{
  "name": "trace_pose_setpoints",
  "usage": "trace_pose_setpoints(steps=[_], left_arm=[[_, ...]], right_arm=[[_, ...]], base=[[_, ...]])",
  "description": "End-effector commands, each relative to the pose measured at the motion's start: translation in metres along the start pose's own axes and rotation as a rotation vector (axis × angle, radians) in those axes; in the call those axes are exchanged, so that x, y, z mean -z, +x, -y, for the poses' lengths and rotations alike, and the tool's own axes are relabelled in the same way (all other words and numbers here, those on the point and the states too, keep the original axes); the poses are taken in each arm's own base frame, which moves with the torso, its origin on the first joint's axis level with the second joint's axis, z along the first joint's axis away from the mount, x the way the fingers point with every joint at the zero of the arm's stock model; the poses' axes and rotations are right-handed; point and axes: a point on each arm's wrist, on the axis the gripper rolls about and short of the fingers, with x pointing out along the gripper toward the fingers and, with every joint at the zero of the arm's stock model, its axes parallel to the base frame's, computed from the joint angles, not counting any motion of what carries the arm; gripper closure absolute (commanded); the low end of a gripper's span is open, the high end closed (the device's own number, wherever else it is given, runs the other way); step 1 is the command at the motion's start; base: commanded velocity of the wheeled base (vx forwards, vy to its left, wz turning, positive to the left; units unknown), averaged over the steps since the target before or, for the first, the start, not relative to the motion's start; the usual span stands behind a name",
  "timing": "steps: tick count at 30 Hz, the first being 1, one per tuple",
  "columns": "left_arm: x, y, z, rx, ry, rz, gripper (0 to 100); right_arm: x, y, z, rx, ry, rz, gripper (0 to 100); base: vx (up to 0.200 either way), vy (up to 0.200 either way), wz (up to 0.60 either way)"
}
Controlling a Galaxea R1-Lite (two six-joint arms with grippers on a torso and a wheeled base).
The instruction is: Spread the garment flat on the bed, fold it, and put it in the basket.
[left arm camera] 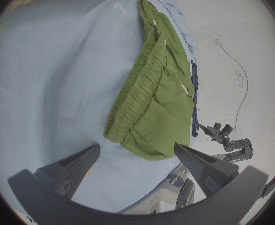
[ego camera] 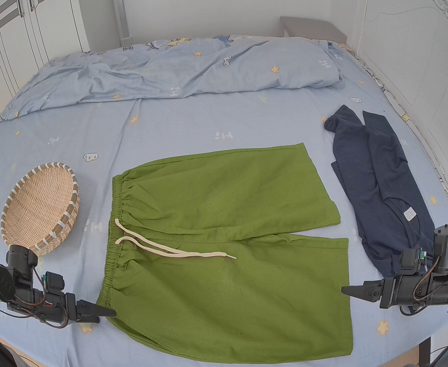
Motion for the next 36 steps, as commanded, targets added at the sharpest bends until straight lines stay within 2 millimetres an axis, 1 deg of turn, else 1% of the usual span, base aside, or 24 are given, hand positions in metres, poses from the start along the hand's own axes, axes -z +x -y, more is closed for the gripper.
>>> trace_pose_setpoints(steps=[1,5,11,21,22,32,36], left_arm=[[-0.007,0.003,-0.004,-0.001,-0.01,-0.002,0],[-0.011,0.008,-0.001,0.011,0.01,-0.014,0],[-0.019,0.016,-0.008,0.015,0.032,-0.004,0],[-0.02,0.017,-0.012,0.011,0.029,0.004,0],[-0.021,0.017,-0.013,0.011,0.026,0.004,100],[-0.023,0.016,-0.014,0.009,0.027,0.011,100],[-0.016,0.015,-0.014,0.008,0.009,0.0,100]], right_arm=[[0.001,0.001,0.0,-0.003,-0.001,-0.01,0],[0.001,0.001,-0.001,-0.003,-0.002,-0.008,0],[0.001,0.001,-0.001,-0.004,-0.002,-0.007,0],[0.001,0.001,-0.001,-0.005,-0.005,-0.008,0],[0.001,0.001,-0.001,-0.005,-0.005,-0.008,0],[0.001,0.001,-0.001,-0.003,-0.003,-0.008,0],[0.005,-0.001,0.0,0.0,0.001,-0.016,0]], base=[[0.0,0.0,0.0],[0.0,0.0,0.0],[0.0,0.0,0.0],[0.0,0.0,0.0],[0.0,0.0,0.0],[0.0,0.0,0.0],[0.0,0.0,0.0]])
